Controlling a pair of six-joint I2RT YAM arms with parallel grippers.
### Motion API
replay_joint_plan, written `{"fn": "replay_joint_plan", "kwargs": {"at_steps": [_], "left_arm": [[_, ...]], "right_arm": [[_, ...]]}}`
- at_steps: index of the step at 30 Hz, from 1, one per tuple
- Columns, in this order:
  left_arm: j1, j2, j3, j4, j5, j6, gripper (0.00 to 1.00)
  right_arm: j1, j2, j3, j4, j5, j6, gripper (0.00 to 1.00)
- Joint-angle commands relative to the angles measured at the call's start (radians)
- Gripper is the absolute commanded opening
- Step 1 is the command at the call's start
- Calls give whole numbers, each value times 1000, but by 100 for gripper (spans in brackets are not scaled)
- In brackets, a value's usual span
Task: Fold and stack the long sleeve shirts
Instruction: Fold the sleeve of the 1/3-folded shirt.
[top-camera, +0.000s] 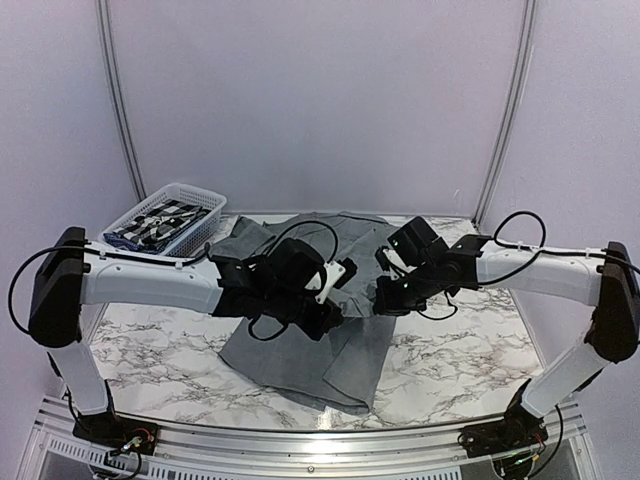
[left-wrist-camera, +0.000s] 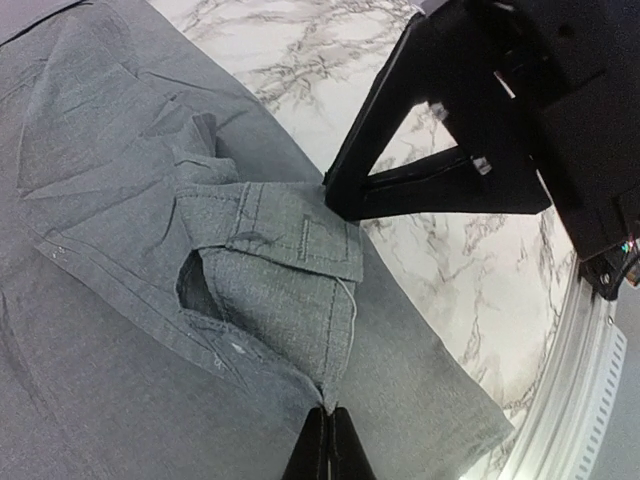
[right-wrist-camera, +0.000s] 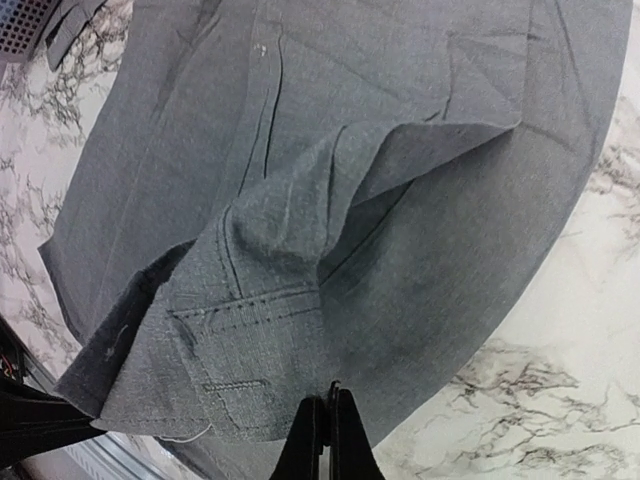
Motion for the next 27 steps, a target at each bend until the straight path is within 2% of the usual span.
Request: {"fn": "replay_joint_plan", "kwargs": {"at_steps": [1, 9, 27], "left_arm": [[-19, -54, -34, -97, 73, 44, 0], [-39, -38, -50, -104, 88, 29, 0], [-52, -54, -117, -109, 145, 32, 0]], "right_arm": [[48, -36, -57, 4, -14, 56, 0], [89, -92, -143, 10, -22, 92, 0], [189, -110, -158, -55, -28, 130, 0]]}}
